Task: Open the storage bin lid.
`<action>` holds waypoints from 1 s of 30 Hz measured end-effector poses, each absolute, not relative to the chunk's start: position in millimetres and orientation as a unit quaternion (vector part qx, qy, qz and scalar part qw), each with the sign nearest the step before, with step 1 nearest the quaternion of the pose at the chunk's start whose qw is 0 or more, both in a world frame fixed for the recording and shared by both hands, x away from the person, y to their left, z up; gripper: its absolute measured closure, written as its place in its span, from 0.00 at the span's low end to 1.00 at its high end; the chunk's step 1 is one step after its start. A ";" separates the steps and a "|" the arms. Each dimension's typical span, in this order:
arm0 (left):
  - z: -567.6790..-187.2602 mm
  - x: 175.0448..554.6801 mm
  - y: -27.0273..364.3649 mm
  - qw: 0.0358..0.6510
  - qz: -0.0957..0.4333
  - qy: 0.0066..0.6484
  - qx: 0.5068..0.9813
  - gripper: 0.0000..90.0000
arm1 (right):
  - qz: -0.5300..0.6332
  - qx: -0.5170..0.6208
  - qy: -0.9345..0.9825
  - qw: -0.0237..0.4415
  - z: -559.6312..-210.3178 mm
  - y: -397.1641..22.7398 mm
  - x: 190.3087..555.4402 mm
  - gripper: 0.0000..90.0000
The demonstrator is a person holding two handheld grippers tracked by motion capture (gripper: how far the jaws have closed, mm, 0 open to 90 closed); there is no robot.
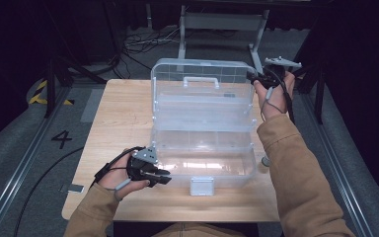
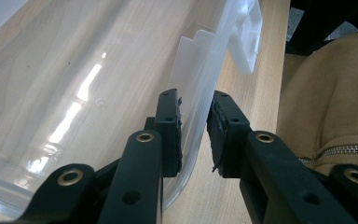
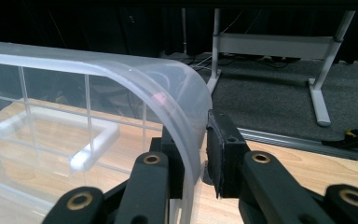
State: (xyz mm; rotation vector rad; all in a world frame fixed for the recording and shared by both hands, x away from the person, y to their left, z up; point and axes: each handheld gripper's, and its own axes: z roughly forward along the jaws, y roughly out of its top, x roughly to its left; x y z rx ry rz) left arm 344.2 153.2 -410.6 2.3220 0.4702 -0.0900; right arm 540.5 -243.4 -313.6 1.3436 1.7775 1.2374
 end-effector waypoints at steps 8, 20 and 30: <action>-411.9 342.0 154.7 0.387 -0.031 0.191 0.902 0.83 | 0.456 0.510 0.674 0.279 -314.6 -243.3 550.2 0.87; -411.4 340.9 154.0 0.384 -0.026 0.195 0.902 0.81 | 0.457 0.519 0.673 0.263 -322.4 -244.5 564.8 0.87; -411.6 340.9 153.9 0.385 -0.026 0.196 0.901 0.81 | 0.450 0.525 0.677 0.252 -327.7 -245.1 575.3 0.87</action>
